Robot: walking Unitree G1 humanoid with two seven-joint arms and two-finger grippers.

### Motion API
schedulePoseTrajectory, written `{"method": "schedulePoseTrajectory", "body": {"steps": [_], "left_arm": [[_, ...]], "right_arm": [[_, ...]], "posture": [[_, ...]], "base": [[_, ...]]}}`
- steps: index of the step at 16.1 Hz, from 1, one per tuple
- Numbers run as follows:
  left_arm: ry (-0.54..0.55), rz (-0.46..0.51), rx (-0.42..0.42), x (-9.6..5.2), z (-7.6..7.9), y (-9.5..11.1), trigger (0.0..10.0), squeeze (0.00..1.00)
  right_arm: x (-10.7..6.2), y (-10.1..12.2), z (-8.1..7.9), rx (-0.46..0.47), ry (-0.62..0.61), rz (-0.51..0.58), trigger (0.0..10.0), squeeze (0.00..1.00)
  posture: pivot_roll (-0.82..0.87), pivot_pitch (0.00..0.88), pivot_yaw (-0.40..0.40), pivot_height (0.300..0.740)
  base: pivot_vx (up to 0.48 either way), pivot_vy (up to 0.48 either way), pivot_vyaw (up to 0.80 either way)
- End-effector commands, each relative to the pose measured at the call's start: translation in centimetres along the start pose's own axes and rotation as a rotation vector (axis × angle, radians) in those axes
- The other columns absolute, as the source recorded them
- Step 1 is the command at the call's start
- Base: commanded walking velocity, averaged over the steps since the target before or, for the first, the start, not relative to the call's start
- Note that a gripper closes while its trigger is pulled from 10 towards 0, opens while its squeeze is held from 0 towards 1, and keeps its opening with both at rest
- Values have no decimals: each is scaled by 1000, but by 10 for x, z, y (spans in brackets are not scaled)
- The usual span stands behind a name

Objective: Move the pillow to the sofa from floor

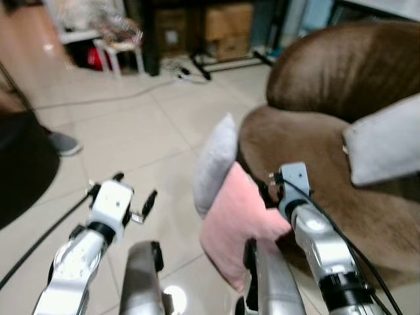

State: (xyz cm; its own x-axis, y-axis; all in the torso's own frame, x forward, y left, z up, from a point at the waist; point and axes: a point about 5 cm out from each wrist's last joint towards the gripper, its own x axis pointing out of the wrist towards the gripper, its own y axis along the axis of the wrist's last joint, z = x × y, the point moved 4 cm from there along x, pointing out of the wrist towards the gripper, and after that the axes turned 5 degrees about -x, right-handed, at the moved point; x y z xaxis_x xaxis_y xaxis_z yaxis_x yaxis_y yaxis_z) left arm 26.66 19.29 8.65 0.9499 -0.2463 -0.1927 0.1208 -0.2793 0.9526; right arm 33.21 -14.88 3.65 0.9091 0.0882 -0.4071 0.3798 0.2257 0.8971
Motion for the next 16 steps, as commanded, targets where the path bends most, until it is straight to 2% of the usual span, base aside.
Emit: {"method": "schedulePoseTrajectory", "body": {"steps": [1,4,6,8,9,10,11,13,16], "left_arm": [[-22,8,3,0,3,4,10000,1000],[-52,1,-5,-5,9,3,10000,1000],[-107,-6,-25,-14,19,4,10000,1000],[-142,-32,-34,-23,24,2,10000,1000],[-159,-45,-36,-27,25,-1,10000,1000],[-168,-55,-35,-31,27,-1,10000,1000],[-172,-60,-34,-34,27,-1,10000,1000],[-178,-69,-36,-38,28,1,10000,1000],[-193,-75,-33,-47,31,6,10000,1000]], "right_arm": [[3,2,-3,-26,21,-3,10000,1000],[8,-2,-10,-11,64,-30,10000,1000],[13,-9,-15,-35,100,-70,10000,1000],[19,-14,-29,-67,167,-112,10000,1000],[23,-15,-33,-80,163,-126,10000,1000],[27,-16,-35,-95,145,-135,10000,580],[30,-17,-33,-99,109,-147,10000,0],[35,-17,-28,-88,33,-159,10000,0],[38,-19,-20,-129,-47,-174,10000,0]], "posture": [[-49,4,-33,468],[-42,57,-50,458],[-35,97,-63,458],[-33,132,-72,458],[-34,156,-77,458],[-31,175,-81,458],[-28,188,-85,458],[-23,215,-95,458],[-5,264,-103,458]], "base": [[0,0,0],[0,0,0],[0,0,0],[0,0,0],[0,0,0],[0,0,0],[0,0,0],[0,0,0],[0,0,0]]}}
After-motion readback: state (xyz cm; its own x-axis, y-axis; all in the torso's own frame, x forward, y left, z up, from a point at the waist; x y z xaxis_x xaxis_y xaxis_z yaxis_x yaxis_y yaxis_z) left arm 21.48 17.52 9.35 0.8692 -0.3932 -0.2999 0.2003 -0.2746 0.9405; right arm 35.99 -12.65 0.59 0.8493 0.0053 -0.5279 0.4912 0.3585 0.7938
